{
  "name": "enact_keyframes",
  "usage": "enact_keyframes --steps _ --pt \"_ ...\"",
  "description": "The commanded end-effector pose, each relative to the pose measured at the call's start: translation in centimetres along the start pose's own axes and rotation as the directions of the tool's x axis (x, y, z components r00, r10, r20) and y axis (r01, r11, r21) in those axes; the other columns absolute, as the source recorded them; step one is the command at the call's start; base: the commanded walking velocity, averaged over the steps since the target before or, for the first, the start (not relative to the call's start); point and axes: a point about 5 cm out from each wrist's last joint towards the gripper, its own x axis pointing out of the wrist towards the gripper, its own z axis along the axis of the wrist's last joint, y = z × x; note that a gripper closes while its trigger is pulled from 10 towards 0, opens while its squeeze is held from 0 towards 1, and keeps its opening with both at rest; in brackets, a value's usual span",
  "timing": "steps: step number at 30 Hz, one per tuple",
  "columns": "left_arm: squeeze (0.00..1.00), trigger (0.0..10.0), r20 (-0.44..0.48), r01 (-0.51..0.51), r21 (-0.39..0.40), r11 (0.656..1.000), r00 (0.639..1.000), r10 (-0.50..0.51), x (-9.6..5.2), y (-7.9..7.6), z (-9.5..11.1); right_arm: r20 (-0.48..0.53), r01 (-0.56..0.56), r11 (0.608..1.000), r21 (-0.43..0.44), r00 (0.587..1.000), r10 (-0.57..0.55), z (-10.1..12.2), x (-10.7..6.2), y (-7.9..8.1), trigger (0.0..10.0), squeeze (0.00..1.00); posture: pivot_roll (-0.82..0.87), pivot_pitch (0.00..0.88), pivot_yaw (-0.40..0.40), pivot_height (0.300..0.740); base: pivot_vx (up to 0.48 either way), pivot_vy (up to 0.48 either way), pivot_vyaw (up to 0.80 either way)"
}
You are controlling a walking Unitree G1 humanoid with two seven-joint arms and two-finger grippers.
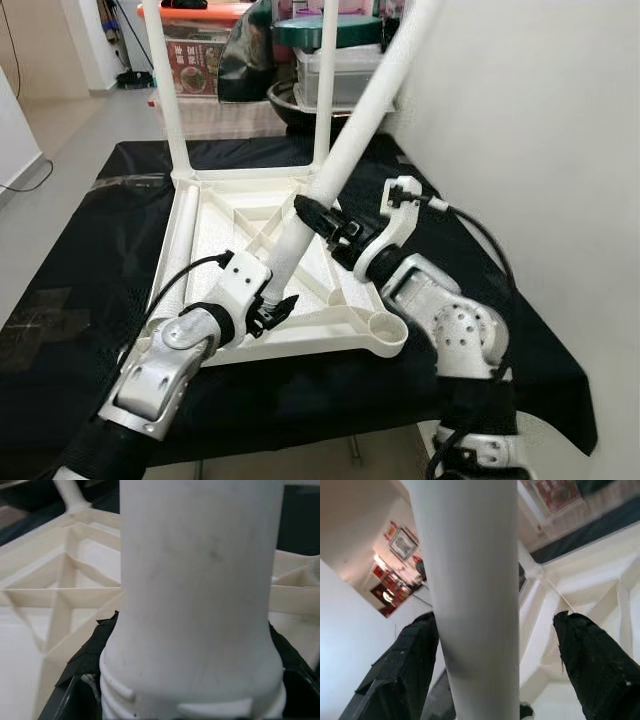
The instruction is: Building children table
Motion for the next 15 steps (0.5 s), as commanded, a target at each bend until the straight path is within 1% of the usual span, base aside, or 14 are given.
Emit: enact_keyframes --steps 1,2,4,5,6,8,9,10,13,15 --pt "0.00 10.0 -0.013 -0.016 0.027 0.999 1.000 0.016 0.6 -0.4 -0.1 -0.017 0.056 0.996 0.068 0.998 -0.055 -1.8 0.3 -0.3 10.0 0.00 0.03 0.000 -0.068 0.740 0.000 0.000 0.00" --pt "0.00 10.0 -0.015 -0.002 0.039 0.999 1.000 0.003 0.9 -0.9 0.0 -0.011 0.086 0.993 0.076 0.996 -0.086 -2.0 0.4 -0.5 10.0 0.00 0.03 0.000 -0.068 0.740 0.000 0.000 0.00" --pt "0.00 10.0 -0.015 -0.002 0.039 0.999 1.000 0.003 0.9 -0.9 0.0 -0.011 0.086 0.993 0.076 0.996 -0.086 -2.0 0.4 -0.5 10.0 0.00 0.03 0.000 -0.068 0.740 0.000 0.000 0.00" --pt "0.00 10.0 -0.013 0.004 0.068 0.998 1.000 -0.003 1.7 -1.9 0.1 0.003 0.140 0.986 0.091 0.990 -0.141 -2.0 0.6 -0.6 10.0 0.00 0.03 0.000 -0.065 0.740 0.000 0.000 0.00" --pt "0.00 10.0 -0.013 0.004 0.068 0.998 1.000 -0.003 1.7 -1.9 0.1 0.003 0.140 0.986 0.091 0.990 -0.141 -2.0 0.6 -0.6 10.0 0.00 0.03 0.000 -0.065 0.740 0.000 0.000 0.00" --pt "0.00 10.0 -0.020 0.015 0.103 0.995 1.000 -0.013 2.2 -2.8 0.1 0.016 0.167 0.981 0.102 0.985 -0.169 -1.9 0.8 -0.6 10.0 0.00 0.03 0.000 -0.065 0.740 0.000 0.000 0.00" --pt "0.00 10.0 -0.020 0.015 0.103 0.995 1.000 -0.013 2.2 -2.8 0.1 0.016 0.167 0.981 0.102 0.985 -0.169 -1.9 0.8 -0.6 10.0 0.00 0.03 0.000 -0.065 0.740 0.000 0.000 0.00" --pt "0.00 10.0 -0.029 0.030 0.118 0.993 0.999 -0.027 2.5 -3.4 0.0 0.025 0.173 0.979 0.112 0.984 -0.177 -1.8 0.9 -0.5 10.0 0.00 0.02 0.000 -0.063 0.740 0.000 0.000 0.00" --pt "0.00 10.0 -0.033 0.040 0.153 0.987 0.999 -0.035 2.9 -4.3 0.1 0.033 0.183 0.973 0.139 0.981 -0.189 -1.7 1.0 -0.3 10.0 0.00 0.03 0.000 -0.064 0.740 0.000 0.000 0.00" --pt "0.00 10.0 -0.033 0.040 0.153 0.987 0.999 -0.035 2.9 -4.3 0.1 0.033 0.183 0.973 0.139 0.981 -0.189 -1.7 1.0 -0.3 10.0 0.00 0.03 0.000 -0.064 0.740 0.000 0.000 0.00"
